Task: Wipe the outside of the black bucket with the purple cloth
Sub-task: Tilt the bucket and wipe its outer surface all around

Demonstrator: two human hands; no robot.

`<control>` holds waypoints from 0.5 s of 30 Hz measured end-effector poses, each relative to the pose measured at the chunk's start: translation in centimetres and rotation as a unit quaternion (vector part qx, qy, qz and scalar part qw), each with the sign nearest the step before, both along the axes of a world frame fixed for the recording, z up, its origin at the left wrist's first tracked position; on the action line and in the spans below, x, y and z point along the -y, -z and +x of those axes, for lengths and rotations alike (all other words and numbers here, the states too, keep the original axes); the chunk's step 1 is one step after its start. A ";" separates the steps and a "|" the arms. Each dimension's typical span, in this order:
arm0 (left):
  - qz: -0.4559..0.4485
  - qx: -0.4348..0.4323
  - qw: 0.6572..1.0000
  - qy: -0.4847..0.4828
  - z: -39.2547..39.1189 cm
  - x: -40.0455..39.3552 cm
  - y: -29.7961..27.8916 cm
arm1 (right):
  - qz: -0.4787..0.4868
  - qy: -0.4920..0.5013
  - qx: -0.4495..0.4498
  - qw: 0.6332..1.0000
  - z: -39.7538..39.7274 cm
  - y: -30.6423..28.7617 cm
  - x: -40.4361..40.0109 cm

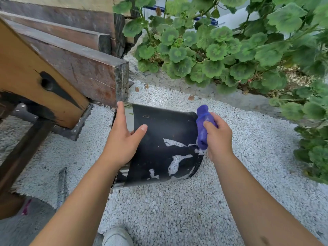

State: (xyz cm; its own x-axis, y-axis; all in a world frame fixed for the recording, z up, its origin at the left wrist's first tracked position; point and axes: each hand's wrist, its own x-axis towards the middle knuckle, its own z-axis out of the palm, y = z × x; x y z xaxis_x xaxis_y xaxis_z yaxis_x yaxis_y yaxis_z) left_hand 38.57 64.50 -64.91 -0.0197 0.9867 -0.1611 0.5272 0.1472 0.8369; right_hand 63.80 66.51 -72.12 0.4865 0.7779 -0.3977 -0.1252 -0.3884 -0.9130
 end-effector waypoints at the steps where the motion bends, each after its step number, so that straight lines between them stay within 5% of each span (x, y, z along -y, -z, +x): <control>1: 0.000 -0.008 1.000 0.001 0.0 0.2 0.2 | 0.015 0.038 -0.011 0.999 0.4 -0.2 0.0; 4: 0.026 -0.003 1.000 0.008 0.3 0.3 0.7 | 0.085 0.123 -0.151 0.977 1.1 -1.4 -0.8; 8: 0.043 0.015 0.999 0.029 1.7 0.2 0.6 | 0.156 0.118 -0.387 0.901 1.3 -3.7 -2.1; 15: 0.072 -0.015 0.996 0.043 3.1 0.3 0.7 | 0.114 0.012 -0.417 0.901 -1.2 -6.1 -0.8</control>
State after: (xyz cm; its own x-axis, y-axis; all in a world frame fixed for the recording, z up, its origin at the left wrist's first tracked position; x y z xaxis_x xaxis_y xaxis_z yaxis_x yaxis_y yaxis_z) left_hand 41.65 64.19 -65.56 0.0623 0.9979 -0.0193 0.5574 -0.0188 0.8300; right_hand 62.65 67.30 -65.99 0.1094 0.8787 -0.4646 -0.8115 -0.1909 -0.5522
